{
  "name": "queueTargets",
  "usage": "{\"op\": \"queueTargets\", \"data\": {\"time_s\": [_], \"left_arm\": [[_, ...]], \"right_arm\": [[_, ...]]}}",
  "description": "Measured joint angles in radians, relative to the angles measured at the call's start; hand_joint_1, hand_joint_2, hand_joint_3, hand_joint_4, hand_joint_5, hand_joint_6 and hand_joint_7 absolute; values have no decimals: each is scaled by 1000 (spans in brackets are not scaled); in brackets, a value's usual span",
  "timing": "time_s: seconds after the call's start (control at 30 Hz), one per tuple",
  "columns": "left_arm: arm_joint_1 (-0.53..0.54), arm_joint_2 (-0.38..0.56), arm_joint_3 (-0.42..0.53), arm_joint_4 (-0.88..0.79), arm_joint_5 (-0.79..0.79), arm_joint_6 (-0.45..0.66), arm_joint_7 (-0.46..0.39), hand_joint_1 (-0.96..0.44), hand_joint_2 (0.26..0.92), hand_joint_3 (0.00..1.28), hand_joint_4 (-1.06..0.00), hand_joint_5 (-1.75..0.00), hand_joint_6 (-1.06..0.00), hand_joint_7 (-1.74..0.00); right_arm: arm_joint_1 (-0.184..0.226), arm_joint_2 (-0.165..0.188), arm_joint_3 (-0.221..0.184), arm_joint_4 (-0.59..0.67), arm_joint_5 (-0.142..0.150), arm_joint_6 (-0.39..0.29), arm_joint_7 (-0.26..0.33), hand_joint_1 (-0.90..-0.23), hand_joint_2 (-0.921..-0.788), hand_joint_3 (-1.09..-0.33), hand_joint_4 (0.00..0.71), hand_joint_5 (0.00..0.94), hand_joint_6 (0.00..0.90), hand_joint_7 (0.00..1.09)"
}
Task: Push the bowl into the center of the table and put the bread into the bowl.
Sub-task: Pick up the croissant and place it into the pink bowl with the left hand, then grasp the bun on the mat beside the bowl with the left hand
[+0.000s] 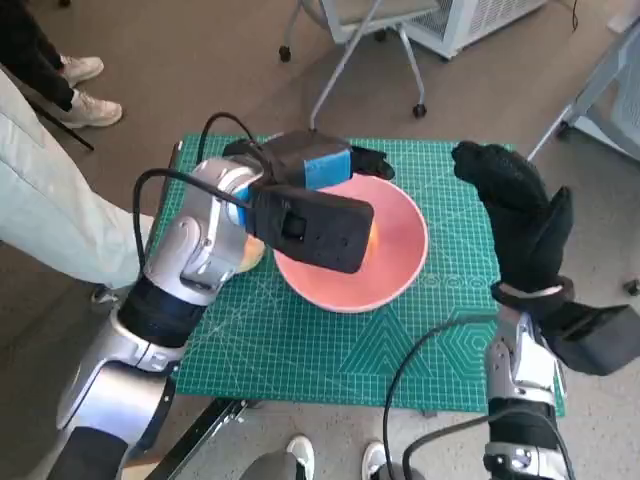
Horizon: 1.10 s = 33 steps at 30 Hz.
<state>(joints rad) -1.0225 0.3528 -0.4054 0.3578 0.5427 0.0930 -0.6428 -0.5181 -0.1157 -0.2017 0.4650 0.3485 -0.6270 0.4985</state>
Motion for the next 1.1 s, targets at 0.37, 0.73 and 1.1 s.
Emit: {"op": "queueTargets", "data": {"time_s": [0.37,0.73,1.1], "left_arm": [[64,53,91,-78,-114,-82,0,-318,829,7,-19,0,-157,0],[160,195,224,-271,-193,-103,-22,-318,824,1,-35,-11,-167,-6],[251,313,327,-327,-207,-96,-16,-202,752,1,-63,-10,-186,-13]], "right_arm": [[0,0,3,0,-2,-1,-13,-694,-921,-768,177,0,40,506],[2,-4,5,-8,2,11,-11,-693,-921,-767,178,1,44,499],[7,-20,0,-37,12,28,3,-690,-921,-761,180,2,51,491]]}}
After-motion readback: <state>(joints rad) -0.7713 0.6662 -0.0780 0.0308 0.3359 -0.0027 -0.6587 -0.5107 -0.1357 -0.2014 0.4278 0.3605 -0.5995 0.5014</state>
